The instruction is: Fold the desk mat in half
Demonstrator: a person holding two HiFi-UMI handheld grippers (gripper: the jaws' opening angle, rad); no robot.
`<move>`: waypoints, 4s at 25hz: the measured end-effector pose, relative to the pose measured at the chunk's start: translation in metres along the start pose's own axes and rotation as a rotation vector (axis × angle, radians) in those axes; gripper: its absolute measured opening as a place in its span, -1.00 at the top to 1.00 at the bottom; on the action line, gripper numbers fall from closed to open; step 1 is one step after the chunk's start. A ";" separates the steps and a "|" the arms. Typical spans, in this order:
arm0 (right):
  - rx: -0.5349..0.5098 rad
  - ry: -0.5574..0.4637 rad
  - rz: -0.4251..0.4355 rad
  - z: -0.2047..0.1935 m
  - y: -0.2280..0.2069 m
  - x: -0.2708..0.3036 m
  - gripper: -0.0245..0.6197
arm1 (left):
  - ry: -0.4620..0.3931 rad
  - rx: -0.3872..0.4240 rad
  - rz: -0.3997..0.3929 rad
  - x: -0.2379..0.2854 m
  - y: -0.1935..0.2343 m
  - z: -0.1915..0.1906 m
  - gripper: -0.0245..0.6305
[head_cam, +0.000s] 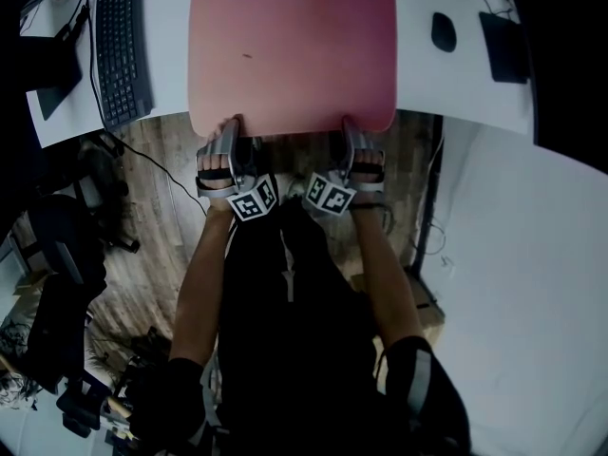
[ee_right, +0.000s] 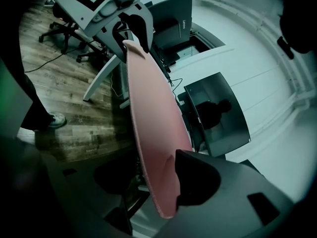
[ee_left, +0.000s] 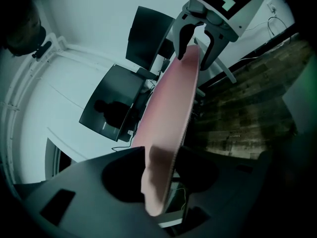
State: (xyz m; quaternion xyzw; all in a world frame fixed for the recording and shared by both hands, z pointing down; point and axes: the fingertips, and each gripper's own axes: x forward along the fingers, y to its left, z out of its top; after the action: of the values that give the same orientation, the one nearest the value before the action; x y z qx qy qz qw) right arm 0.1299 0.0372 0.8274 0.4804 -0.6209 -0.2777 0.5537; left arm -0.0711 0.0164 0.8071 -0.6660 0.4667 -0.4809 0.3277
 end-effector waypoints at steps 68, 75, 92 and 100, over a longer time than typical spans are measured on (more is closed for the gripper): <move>0.274 0.031 0.306 0.092 -0.261 0.028 0.86 | -0.104 -0.283 -0.582 0.048 0.233 0.062 0.86; 0.287 0.005 0.308 0.099 -0.289 0.068 0.86 | -0.098 -0.308 -0.539 0.088 0.264 0.074 0.86; 0.276 -0.023 0.278 0.121 -0.330 0.190 0.86 | -0.010 -0.371 -0.408 0.214 0.300 0.073 0.86; 0.244 -0.013 0.274 0.129 -0.325 0.245 0.86 | 0.022 -0.382 -0.391 0.266 0.293 0.061 0.86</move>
State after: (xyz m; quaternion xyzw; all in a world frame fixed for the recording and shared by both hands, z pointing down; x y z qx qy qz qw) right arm 0.1190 -0.3337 0.6152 0.4532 -0.7132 -0.1252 0.5199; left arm -0.0763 -0.3355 0.6175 -0.7879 0.4148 -0.4457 0.0919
